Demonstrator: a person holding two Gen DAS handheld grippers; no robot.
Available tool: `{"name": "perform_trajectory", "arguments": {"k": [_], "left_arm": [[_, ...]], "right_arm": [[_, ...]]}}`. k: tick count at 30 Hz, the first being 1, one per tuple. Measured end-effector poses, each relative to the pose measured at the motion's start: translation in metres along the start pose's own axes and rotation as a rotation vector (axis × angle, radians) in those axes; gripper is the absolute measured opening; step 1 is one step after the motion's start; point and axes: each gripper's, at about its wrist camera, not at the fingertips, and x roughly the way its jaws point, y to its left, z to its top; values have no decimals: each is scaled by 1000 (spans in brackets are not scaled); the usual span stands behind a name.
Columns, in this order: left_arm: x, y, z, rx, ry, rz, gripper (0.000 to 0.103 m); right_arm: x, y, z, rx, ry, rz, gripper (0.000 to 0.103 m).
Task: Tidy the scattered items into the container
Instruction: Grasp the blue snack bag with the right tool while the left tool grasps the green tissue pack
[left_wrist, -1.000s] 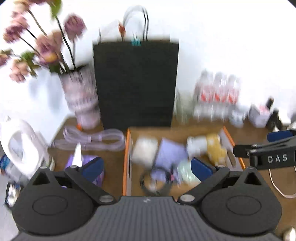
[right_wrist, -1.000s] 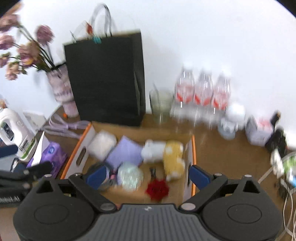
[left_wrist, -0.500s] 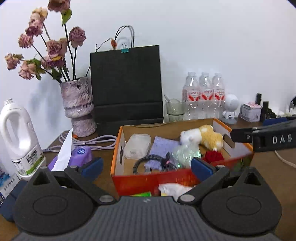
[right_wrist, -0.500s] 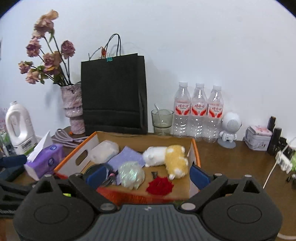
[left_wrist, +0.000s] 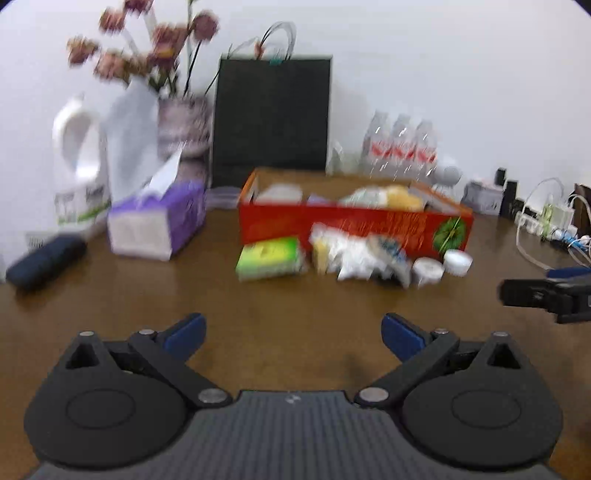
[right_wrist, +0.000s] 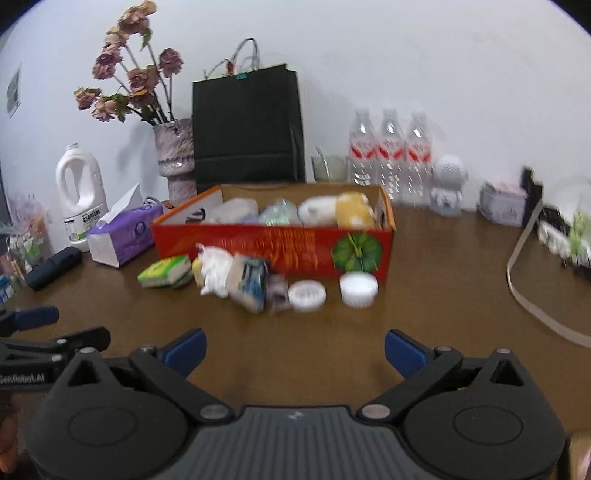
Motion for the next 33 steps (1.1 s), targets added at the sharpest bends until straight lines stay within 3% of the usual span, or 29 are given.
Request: {"name": "perform_trajectory", "arguments": {"k": [5,10,18,23,27,30,31,32,33], "left_arm": [[12,8,11,29,1,-20,103],[52,16,46,83,-3,9,103],[132,46,77,-79,113,-77,99],[155,55,73,-152,186,-101,70],[156,59,70,-147,182,-114,62],[152,66,69,-184,172,-115,51],[150,68,69,-195,165,-111,39],[147,71,69,-206,153,-106,25],[143,73,70,-217,142,-104,17]], "right_arm": [[2,3,-7,-5,15,56,102],[14,6,8,-12,7,132,89],[67,24,42,-52,32,183,67],[106,26,58,-9,48,164,47],[131,24,57,14,94,162,28],[138,28,54,1,103,151,22],[137,29,54,-6,102,146,19],[136,31,54,-9,98,144,9],[134,31,56,-8,88,140,2]]}}
